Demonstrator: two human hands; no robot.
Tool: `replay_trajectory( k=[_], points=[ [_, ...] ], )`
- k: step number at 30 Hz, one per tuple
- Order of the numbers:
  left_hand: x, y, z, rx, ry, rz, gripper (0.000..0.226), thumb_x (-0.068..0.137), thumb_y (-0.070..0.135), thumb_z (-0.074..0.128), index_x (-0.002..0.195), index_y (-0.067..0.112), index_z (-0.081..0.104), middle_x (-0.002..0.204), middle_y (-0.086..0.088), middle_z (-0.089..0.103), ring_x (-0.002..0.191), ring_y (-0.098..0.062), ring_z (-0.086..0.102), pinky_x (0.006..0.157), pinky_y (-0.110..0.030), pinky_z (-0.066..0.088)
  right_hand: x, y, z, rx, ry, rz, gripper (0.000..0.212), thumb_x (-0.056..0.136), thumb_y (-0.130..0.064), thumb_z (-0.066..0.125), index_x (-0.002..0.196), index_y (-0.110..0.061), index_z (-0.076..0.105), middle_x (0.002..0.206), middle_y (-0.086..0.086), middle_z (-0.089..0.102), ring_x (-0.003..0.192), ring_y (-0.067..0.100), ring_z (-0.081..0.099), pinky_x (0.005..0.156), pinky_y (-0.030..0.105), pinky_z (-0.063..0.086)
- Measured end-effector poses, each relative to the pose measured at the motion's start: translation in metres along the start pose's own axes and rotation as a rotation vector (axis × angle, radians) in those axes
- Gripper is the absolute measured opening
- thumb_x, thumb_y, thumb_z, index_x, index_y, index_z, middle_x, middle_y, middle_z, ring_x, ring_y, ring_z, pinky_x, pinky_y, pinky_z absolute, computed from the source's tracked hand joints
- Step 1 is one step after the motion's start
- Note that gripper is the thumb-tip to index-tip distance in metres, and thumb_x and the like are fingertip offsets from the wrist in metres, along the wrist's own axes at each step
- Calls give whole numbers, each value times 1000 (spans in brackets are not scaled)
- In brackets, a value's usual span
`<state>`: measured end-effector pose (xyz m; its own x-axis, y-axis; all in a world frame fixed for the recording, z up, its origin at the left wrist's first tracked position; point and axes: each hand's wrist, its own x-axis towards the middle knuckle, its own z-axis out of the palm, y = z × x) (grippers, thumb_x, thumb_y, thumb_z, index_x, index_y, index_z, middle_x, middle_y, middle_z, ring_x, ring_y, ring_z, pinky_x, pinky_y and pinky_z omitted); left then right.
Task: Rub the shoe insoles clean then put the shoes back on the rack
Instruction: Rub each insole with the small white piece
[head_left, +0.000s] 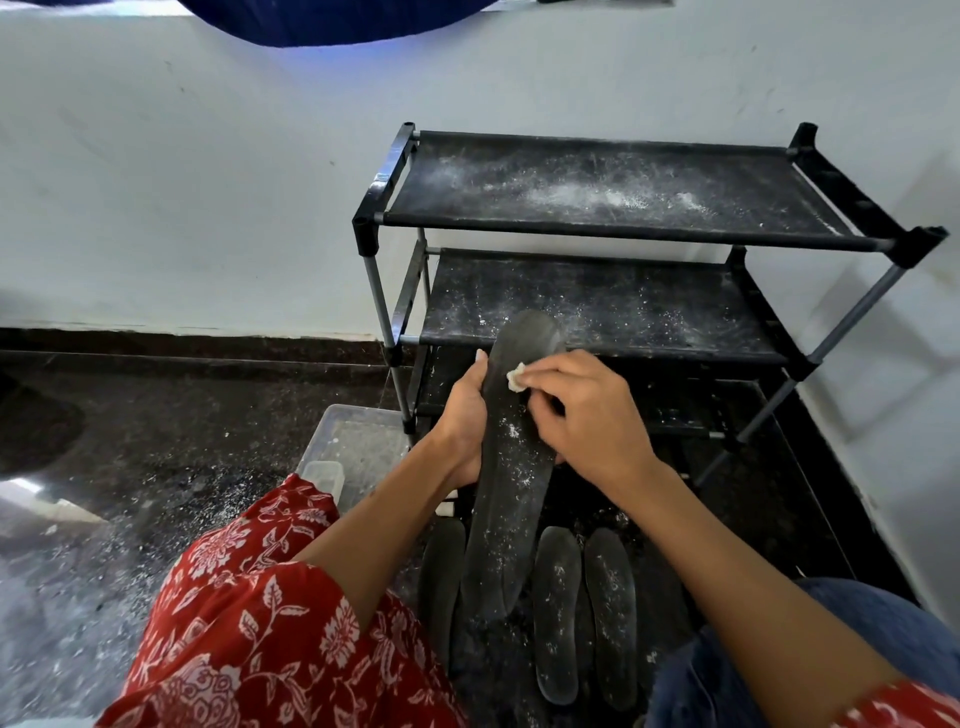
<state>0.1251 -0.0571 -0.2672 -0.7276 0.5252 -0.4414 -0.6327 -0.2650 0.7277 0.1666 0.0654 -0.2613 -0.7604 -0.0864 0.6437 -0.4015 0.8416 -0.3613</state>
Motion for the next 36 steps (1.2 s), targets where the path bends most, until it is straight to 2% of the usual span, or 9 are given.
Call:
replay_trajectory(
  k=[3,10,13,16,22,25,27,30,36],
  points=[
    [-4,2,2,31,-59,-21,75,95,62,12,103,7,62,83,-20,70,70,-34,68,65,-49,56,7,9,-5,-72,104,18,16,80,3,64,92,-3,73,95,7,70,88,21,63,82,23,48],
    [-2,2,-1,47,-57,-28,83,93,64,6,102,4,63,82,-19,70,70,-32,66,75,-49,52,5,13,-5,-201,79,223,6,74,-2,68,74,-5,73,75,7,67,71,23,64,59,26,50],
    [0,2,-1,50,-60,-31,84,91,67,7,101,7,65,84,-19,71,74,-33,66,81,-52,49,5,8,-7,-68,174,185,13,79,-2,65,89,-4,74,88,6,68,84,18,64,72,27,53],
    [0,1,2,40,-52,-26,79,91,68,11,101,13,65,86,-16,72,75,-32,69,84,-56,47,4,4,0,-68,115,138,17,80,1,65,95,-3,72,94,7,69,89,21,64,78,29,54],
    [2,2,-5,41,52,34,69,97,58,15,96,12,66,76,-7,73,68,-19,69,60,-31,56,-3,-3,7,-6,-45,147,17,77,-1,66,92,-6,74,87,3,69,82,19,64,74,33,55],
    [2,3,-7,37,49,47,68,97,57,15,97,12,66,75,-6,73,67,-18,69,60,-29,55,-6,-8,6,46,-58,126,16,78,-3,66,91,-8,74,89,1,70,84,17,63,76,34,55],
    [0,4,-5,40,0,35,69,97,58,14,99,10,64,74,-10,72,63,-22,69,55,-33,57,-4,-4,4,10,32,134,15,80,-3,67,92,-7,74,93,3,69,88,18,62,80,25,51],
    [-3,4,1,53,-20,29,69,97,57,13,99,9,63,74,-11,72,62,-24,69,56,-37,58,-1,1,4,-33,87,181,15,82,-1,65,93,-6,73,95,5,66,91,19,61,81,15,43],
    [4,5,-5,48,92,111,65,99,54,19,96,10,67,86,-8,69,79,-19,65,74,-31,52,-8,-10,8,35,-121,109,17,75,-1,66,87,-9,75,86,3,70,81,20,64,76,36,55]
  ],
)
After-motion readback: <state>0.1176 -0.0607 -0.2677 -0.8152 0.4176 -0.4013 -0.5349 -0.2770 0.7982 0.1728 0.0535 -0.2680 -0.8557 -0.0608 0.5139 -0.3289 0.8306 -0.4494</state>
